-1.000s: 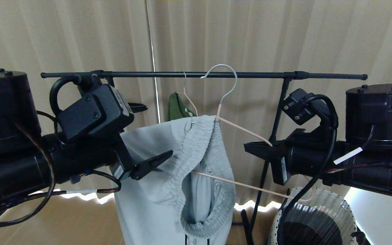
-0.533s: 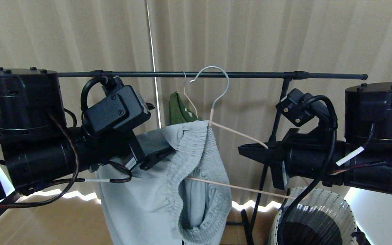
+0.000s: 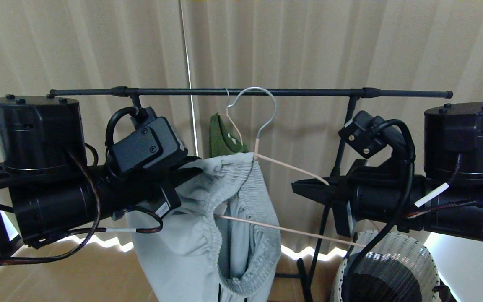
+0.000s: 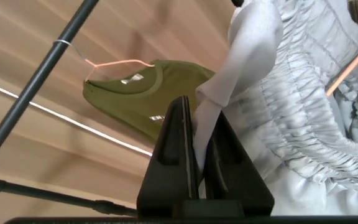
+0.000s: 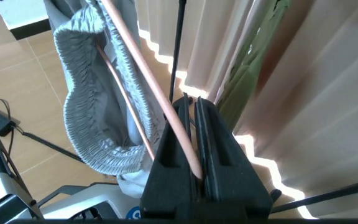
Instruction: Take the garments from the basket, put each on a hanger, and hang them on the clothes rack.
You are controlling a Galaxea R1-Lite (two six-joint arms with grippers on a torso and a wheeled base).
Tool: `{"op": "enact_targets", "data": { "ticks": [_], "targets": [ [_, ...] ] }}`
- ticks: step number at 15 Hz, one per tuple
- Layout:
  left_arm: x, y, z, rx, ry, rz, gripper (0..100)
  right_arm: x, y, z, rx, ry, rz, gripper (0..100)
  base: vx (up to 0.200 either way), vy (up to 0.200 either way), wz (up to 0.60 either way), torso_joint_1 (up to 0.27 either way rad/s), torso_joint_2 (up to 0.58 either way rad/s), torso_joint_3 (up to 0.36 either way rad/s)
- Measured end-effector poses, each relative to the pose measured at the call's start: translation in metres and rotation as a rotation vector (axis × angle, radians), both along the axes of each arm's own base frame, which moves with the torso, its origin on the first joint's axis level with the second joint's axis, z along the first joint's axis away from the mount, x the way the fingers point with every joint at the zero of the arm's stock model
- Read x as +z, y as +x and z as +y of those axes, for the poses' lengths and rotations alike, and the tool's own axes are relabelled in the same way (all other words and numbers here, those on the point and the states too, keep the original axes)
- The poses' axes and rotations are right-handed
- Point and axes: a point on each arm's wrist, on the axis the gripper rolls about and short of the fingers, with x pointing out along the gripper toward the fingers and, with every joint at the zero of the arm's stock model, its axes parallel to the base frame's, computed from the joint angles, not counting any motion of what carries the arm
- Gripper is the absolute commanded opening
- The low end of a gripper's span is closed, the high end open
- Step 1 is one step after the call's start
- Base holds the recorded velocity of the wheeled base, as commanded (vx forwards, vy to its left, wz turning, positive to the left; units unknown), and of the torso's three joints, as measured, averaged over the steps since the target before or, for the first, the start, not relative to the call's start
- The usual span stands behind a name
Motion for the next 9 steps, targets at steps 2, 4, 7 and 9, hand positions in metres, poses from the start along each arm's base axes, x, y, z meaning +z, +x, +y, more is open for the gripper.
{"op": "enact_targets", "data": {
  "ticks": [2,4,7,9],
  "targets": [
    [-0.002,0.001,0.003,0.013,-0.002,0.009,0,0.001,0.001,0.0,-0.002,0.004,-0.006,0,0.0,0.0,0.0,0.0,0.0,0.0],
    [-0.004,0.003,0.008,0.036,0.001,0.023,0,0.003,0.003,0.001,-0.006,0.021,-0.028,100,0.0,0.0,0.0,0.0,0.0,0.0],
    [-0.004,0.006,0.012,0.078,-0.015,0.035,0,0.004,0.005,0.002,-0.014,0.028,-0.043,100,0.0,0.0,0.0,0.0,0.0,0.0],
    [-0.005,0.008,0.016,0.166,-0.003,0.029,0,0.004,0.007,0.0,-0.051,0.031,-0.065,100,0.0,0.0,0.0,0.0,0.0,0.0]
  ]
}}
